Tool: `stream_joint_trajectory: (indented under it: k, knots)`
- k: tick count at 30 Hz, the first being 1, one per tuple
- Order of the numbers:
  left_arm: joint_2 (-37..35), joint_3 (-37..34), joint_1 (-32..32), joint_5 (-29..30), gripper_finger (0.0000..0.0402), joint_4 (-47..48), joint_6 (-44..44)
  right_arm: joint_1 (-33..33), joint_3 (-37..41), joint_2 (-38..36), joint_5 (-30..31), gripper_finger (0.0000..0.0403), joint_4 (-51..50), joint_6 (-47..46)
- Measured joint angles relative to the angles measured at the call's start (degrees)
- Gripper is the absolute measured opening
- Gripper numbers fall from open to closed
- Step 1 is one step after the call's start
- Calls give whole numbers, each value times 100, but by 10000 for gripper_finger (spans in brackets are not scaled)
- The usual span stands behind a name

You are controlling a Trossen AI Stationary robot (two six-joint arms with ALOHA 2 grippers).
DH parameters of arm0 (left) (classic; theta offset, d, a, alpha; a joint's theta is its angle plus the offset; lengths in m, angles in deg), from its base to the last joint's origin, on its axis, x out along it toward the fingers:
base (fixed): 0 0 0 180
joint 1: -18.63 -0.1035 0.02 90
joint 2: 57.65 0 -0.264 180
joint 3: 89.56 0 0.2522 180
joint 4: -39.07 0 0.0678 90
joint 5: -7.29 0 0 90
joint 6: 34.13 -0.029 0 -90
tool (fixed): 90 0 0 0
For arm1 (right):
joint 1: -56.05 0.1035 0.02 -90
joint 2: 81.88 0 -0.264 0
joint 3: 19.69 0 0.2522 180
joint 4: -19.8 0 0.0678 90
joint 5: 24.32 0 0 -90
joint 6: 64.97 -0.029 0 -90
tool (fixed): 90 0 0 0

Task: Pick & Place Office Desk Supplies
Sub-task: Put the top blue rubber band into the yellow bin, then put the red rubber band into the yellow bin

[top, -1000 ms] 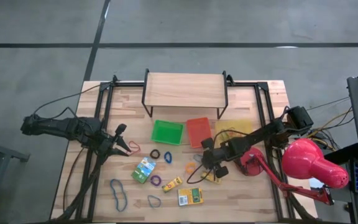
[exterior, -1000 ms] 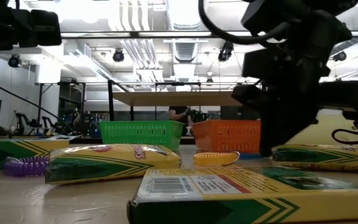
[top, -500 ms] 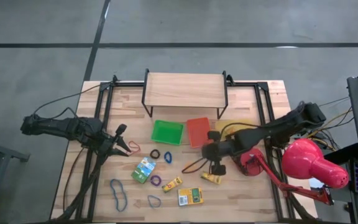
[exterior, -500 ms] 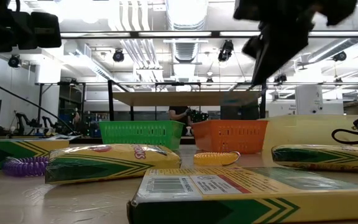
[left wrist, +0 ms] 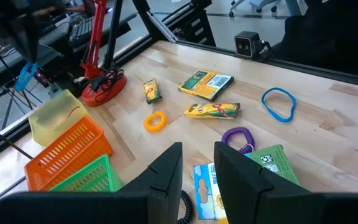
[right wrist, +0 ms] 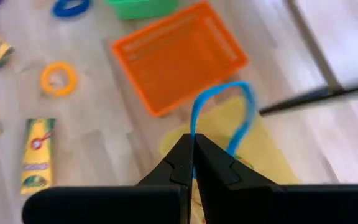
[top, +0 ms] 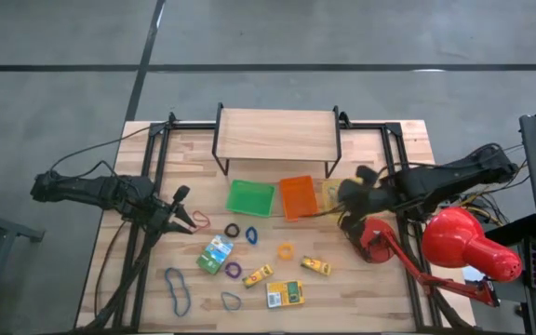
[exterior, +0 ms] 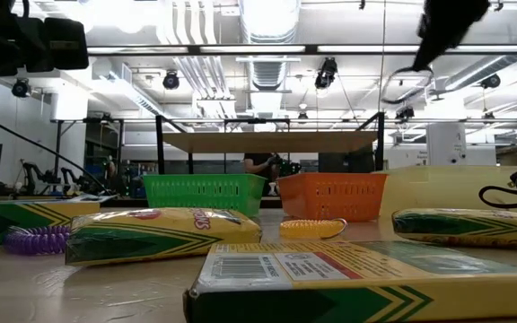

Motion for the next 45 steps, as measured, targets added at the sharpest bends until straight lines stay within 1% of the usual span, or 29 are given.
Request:
stream_joint_trajectory:
  k: [4, 7, 11, 16, 24, 29, 31, 35, 45]
  knots:
    - [0, 0, 0, 0, 96, 10, -4, -218, 706, -634, 88, 8, 0, -587]
    - [-2, 0, 0, 0, 96, 13, -4, -408, 1249, -935, 88, 8, 52, -1077]
    - [-2, 0, 0, 0, 96, 13, -4, -594, 1945, -1123, 87, 8, 215, -1555]
    - [0, 0, 0, 0, 96, 15, -4, -730, 2702, -1125, 83, 8, 978, -1600]
    - [-2, 0, 0, 0, 96, 15, -4, -1034, 3394, -1109, 330, 8, 2107, -1648]
    - [-1, 0, 0, 0, 96, 15, -4, -1263, 3521, -1109, 302, 12, 2278, -1741]
    - [-2, 0, 0, 0, 96, 15, -4, -1318, 3519, -1109, 180, 21, 2293, -1878]
    - [-2, 0, 0, 0, 96, 17, -4, -1367, 3506, -1109, -122, 52, 2322, -1951]
    - [-1, 0, 0, 0, 96, 17, -4, -1367, 3506, -1109, -131, 143, 2478, -1924]
